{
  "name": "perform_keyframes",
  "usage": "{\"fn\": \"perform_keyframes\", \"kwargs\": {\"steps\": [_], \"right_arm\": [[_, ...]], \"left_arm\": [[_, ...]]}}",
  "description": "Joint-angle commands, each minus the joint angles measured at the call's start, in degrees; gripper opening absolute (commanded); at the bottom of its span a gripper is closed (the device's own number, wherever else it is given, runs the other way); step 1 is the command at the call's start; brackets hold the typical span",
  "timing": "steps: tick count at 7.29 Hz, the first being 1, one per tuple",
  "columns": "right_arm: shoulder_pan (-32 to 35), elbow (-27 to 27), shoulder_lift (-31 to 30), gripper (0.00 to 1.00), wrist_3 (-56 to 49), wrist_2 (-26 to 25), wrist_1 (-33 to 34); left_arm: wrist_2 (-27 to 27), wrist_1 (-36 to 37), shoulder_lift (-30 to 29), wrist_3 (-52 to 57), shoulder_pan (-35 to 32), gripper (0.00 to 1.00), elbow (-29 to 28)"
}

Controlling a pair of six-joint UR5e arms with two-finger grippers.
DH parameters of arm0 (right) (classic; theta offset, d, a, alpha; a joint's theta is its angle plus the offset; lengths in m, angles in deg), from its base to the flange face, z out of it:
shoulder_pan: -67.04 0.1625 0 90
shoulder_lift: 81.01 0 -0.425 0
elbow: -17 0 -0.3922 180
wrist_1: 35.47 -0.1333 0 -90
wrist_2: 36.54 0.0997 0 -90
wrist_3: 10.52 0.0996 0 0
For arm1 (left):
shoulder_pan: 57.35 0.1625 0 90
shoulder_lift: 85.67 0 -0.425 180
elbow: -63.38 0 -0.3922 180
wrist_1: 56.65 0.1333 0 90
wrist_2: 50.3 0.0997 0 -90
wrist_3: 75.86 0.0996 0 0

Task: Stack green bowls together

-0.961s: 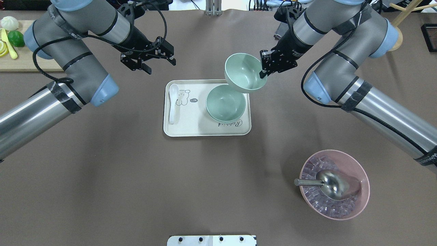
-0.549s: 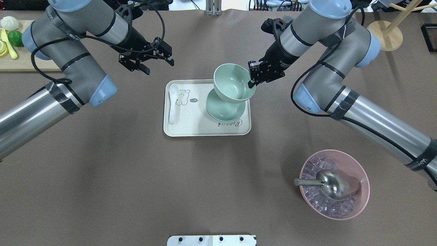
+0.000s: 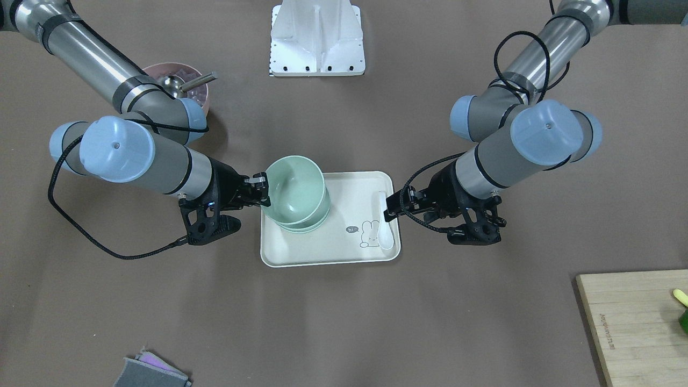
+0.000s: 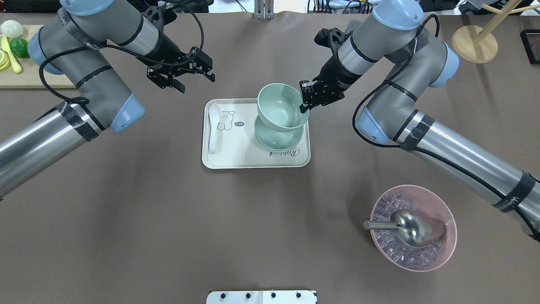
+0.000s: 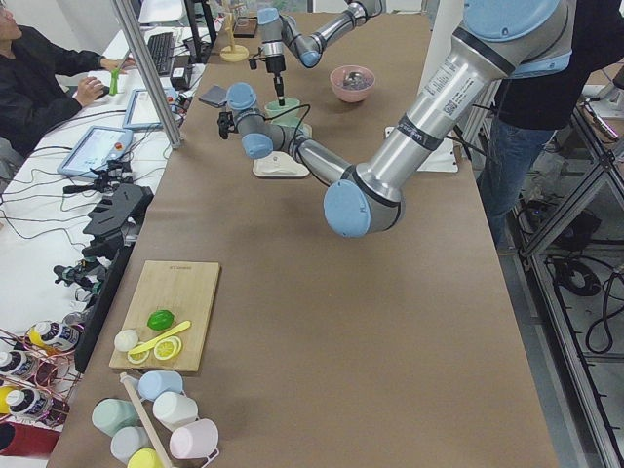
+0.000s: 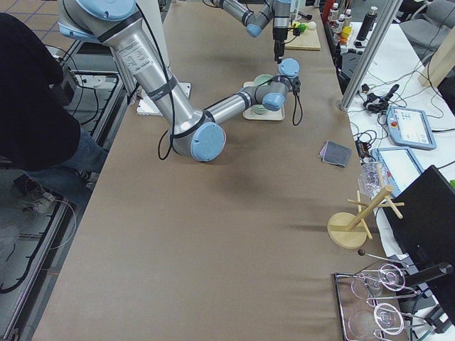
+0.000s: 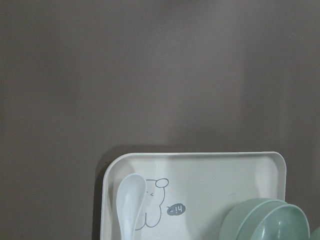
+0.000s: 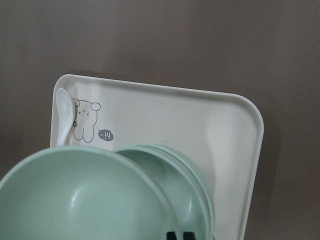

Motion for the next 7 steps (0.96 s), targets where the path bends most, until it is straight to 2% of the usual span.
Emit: {"fn": "perform_keyframes", "kwargs": {"steps": [1,3,4,5,7], "right_arm": [[-0.4,-1.6,1.0,0.0,0.1,-0.2,-0.1],[-0.5,-1.8,0.9,0.0,0.0,-0.2,-0.2],[-0.7,-1.9,0.7,0.27,-0.5,-0.8,-0.2],[-1.6,-2.2,0.3,0.99,-0.6,-2.3,-0.3],[-1.8,-1.8,-0.4,1.0,-0.6,-3.2,-0.4]], "left_arm": [[0.0,0.0,0.0,0.0,0.0,0.98,-0.2],[0.0,0.0,0.0,0.0,0.0,0.98,-0.2],[0.0,0.0,0.0,0.0,0.0,0.98,-0.2],[0.0,0.0,0.0,0.0,0.0,0.98,-0.2],[0.0,0.0,0.0,0.0,0.0,0.98,-0.2]]}}
